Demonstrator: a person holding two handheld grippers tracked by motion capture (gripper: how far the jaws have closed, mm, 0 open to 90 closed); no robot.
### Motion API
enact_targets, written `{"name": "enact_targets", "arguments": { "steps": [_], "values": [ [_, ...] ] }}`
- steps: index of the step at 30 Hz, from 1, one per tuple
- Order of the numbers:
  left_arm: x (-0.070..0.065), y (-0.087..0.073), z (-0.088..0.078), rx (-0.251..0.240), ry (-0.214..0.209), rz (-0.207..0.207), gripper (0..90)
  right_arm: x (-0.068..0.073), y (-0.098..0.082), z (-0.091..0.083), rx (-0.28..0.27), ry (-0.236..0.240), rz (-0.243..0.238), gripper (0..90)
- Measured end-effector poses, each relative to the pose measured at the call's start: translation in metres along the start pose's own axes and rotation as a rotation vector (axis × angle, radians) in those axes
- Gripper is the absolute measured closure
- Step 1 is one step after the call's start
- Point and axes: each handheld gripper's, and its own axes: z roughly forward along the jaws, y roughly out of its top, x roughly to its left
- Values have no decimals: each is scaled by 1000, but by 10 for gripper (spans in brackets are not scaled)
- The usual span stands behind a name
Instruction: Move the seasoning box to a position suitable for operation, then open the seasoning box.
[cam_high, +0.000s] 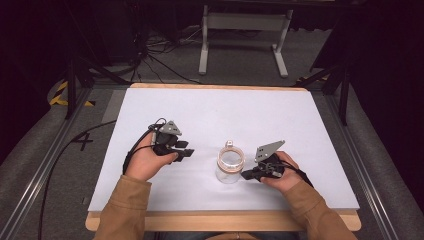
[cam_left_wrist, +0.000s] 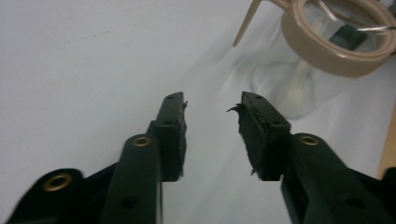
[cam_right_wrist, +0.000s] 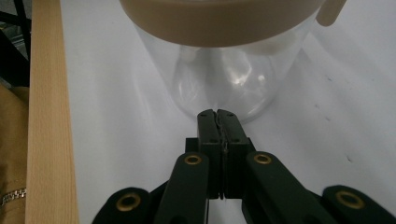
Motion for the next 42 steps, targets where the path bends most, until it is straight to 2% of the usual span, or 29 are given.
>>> {"name": "enact_targets", "arguments": {
  "steps": [2,4,6,8,11,14,22,25,32,37,38,42],
  "values": [
    [0,3,0,-24,-34,-4,736,0,0,-3,-7,-6,-4,900],
    [-1,7,-1,-61,-47,0,809,-2,-3,-9,-19,-28,11,899],
    [-1,12,-3,-115,-77,-1,863,-6,-7,-18,-42,-47,31,900],
    [-3,18,-4,-153,-87,23,894,-9,-11,-26,-63,-62,52,900],
    [-5,29,-1,-183,-116,32,899,-13,-16,-35,-98,-85,85,900],
    [-8,39,7,-197,-139,42,899,-11,-20,-39,-100,-99,97,900],
    [-16,59,32,-191,-213,86,899,-5,-25,-40,-100,-107,100,900],
    [-18,63,43,-185,-232,85,898,-2,-28,-41,-101,-110,102,899],
    [-20,68,67,-169,-232,87,899,2,-34,-45,-101,-123,111,900],
    [-19,67,73,-180,-207,77,898,4,-35,-43,-102,-119,108,899],
    [-18,66,76,-194,-192,77,893,4,-34,-42,-101,-118,103,899],
    [-16,64,78,-205,-219,60,893,8,-32,-39,-92,-117,92,899]
  ]
}}
